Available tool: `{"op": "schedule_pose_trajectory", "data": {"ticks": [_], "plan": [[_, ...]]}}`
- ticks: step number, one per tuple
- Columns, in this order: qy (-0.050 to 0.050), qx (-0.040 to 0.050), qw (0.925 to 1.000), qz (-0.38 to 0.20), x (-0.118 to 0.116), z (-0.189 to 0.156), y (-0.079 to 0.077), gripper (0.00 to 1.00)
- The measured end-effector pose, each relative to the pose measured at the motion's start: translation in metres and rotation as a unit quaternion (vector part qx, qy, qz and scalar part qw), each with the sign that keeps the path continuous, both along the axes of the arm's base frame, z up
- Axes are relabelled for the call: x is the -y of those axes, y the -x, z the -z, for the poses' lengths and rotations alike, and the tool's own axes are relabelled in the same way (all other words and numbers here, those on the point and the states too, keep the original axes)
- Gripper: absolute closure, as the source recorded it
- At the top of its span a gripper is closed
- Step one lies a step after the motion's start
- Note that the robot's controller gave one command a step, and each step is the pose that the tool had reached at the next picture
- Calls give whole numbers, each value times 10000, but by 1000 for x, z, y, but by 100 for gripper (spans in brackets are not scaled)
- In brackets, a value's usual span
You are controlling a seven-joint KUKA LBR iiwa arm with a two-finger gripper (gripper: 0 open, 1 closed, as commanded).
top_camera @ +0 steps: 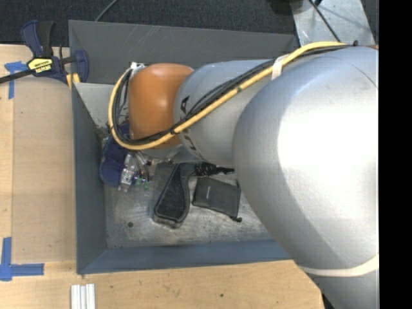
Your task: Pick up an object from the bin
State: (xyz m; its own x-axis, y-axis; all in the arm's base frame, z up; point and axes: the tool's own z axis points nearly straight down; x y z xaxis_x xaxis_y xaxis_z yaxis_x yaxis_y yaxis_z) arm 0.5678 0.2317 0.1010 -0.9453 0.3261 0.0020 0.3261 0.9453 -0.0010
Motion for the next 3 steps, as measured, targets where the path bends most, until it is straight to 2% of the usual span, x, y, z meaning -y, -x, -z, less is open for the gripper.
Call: {"op": "schedule_pose_trajectory", "data": {"ticks": [1,2,3], "plan": [[-14,28,10000,39,13,-43,6,100],[-10,36,9998,192,18,-76,0,100],[-12,43,9998,192,23,-100,6,100]]}}
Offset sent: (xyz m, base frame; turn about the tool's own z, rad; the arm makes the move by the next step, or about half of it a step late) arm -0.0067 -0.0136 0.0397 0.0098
